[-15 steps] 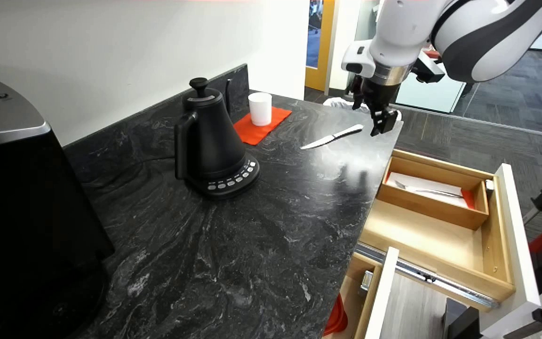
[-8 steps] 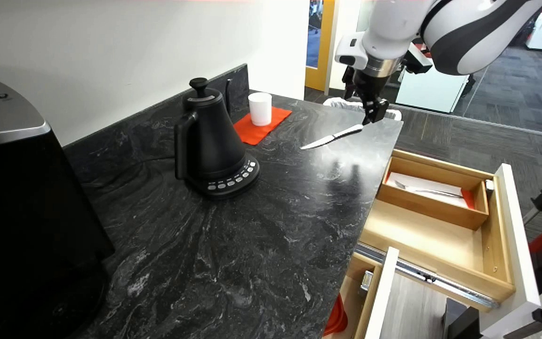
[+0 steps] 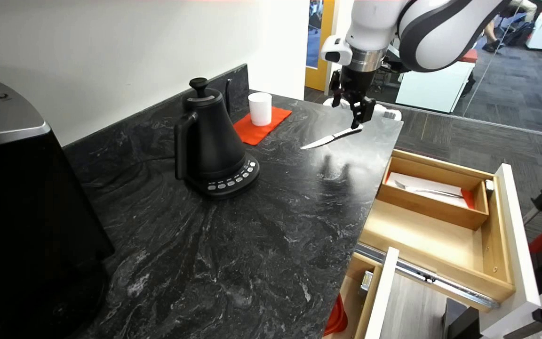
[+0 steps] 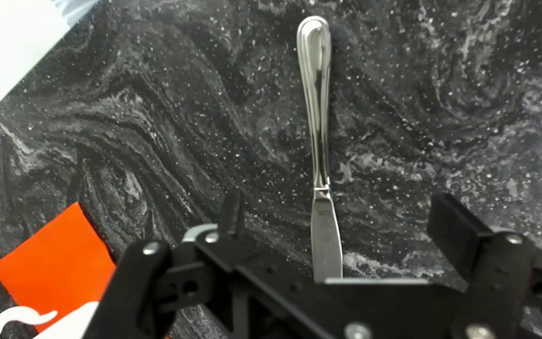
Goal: Pick the fork and knife on the counter and put them in the drawer
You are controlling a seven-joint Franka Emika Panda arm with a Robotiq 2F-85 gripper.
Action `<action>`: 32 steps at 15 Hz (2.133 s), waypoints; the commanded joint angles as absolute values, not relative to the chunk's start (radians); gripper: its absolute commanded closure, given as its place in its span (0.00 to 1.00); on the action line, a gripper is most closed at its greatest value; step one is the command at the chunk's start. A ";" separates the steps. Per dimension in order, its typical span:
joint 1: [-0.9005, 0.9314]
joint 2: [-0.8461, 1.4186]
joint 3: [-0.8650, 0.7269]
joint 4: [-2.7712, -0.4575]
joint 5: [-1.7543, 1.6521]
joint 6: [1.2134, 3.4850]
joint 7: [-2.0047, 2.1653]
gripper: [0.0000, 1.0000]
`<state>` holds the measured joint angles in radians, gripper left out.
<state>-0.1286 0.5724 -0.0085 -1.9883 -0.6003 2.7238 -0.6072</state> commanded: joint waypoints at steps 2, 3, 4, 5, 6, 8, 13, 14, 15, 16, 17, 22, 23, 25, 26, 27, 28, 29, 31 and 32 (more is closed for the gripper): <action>-0.173 0.608 0.043 -1.902 -0.451 2.623 -0.772 0.00; -0.178 0.615 0.049 -1.888 -0.416 2.608 -0.803 0.00; -0.183 0.621 0.054 -1.877 -0.384 2.596 -0.831 0.00; -0.186 0.628 0.057 -1.863 -0.358 2.582 -0.855 0.00; -0.188 0.636 0.057 -1.850 -0.335 2.572 -0.876 0.00; -0.191 0.652 0.056 -1.829 -0.302 2.557 -0.911 0.00; -0.208 0.709 0.061 -1.786 -0.242 2.551 -0.978 0.00; -0.211 0.721 0.062 -1.778 -0.234 2.550 -0.989 0.00; -0.213 0.737 0.061 -1.766 -0.227 2.548 -0.999 0.00; -0.214 0.749 0.061 -1.758 -0.223 2.545 -1.006 0.00; -0.218 0.761 0.062 -1.748 -0.218 2.543 -1.018 0.00; -0.225 0.810 0.065 -1.701 -0.202 2.521 -1.050 0.00; -0.226 0.817 0.064 -1.692 -0.199 2.516 -1.054 0.00; -0.228 0.827 0.065 -1.680 -0.193 2.506 -1.063 0.00; -0.229 0.831 0.066 -1.673 -0.188 2.499 -1.066 0.00; -0.230 0.833 0.067 -1.667 -0.184 2.490 -1.070 0.00; -0.230 0.836 0.066 -1.662 -0.181 2.485 -1.073 0.07; -0.231 0.836 0.067 -1.660 -0.178 2.483 -1.081 0.26; -0.229 0.834 0.065 -1.654 -0.177 2.481 -1.089 0.39; -0.228 0.832 0.064 -1.652 -0.177 2.481 -1.090 0.45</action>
<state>-0.2014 0.8202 0.0426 -1.6779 -0.1990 2.5073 -1.0482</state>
